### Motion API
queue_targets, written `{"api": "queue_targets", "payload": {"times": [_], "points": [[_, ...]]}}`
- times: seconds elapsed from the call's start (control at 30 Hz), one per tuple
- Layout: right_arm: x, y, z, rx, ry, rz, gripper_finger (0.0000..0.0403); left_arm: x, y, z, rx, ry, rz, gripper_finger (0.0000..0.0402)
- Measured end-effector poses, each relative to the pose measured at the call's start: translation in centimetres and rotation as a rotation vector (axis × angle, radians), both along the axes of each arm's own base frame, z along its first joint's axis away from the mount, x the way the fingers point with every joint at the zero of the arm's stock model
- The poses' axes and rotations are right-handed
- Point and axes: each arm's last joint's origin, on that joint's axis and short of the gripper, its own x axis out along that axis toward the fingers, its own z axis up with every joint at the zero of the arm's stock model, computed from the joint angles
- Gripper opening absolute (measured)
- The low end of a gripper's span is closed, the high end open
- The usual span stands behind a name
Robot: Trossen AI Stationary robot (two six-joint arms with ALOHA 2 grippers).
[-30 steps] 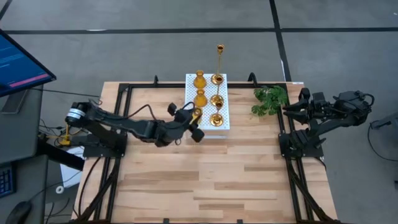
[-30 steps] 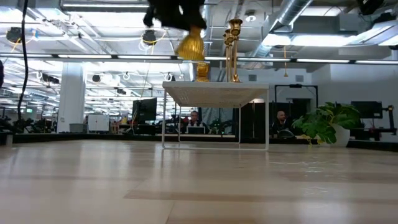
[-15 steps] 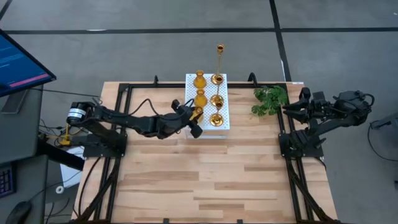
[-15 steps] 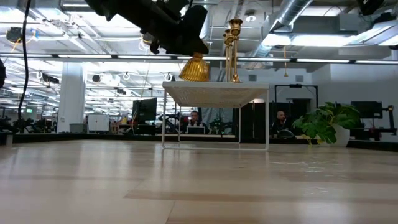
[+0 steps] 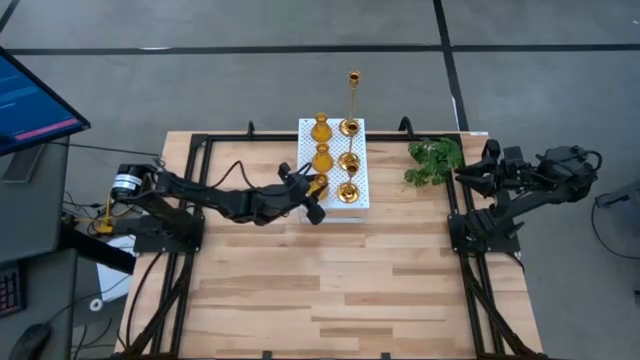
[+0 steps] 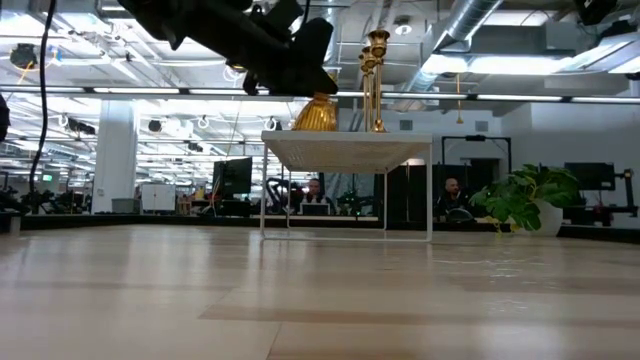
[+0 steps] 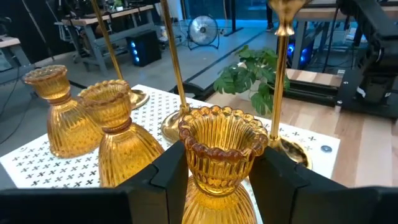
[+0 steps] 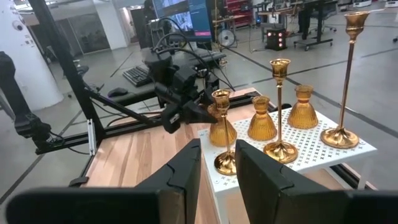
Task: Pick & Place candle stick holders
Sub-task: Align the orange candle holder with the other orange candle holders on the shelf
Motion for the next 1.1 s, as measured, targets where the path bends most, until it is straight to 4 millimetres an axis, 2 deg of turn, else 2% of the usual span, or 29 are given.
{"api": "queue_targets", "payload": {"times": [0.77,1.1], "points": [[-0.01,0.0,0.0,0.0,-0.001,0.0,0.0091,0.59,0.25,-0.22,0.017,-0.019,-0.018,0.0147],[0.0,0.0,0.01,0.0,-0.001,0.001,0.0091,0.66,0.25,-0.27,0.017,-0.021,-0.02,0.017]]}}
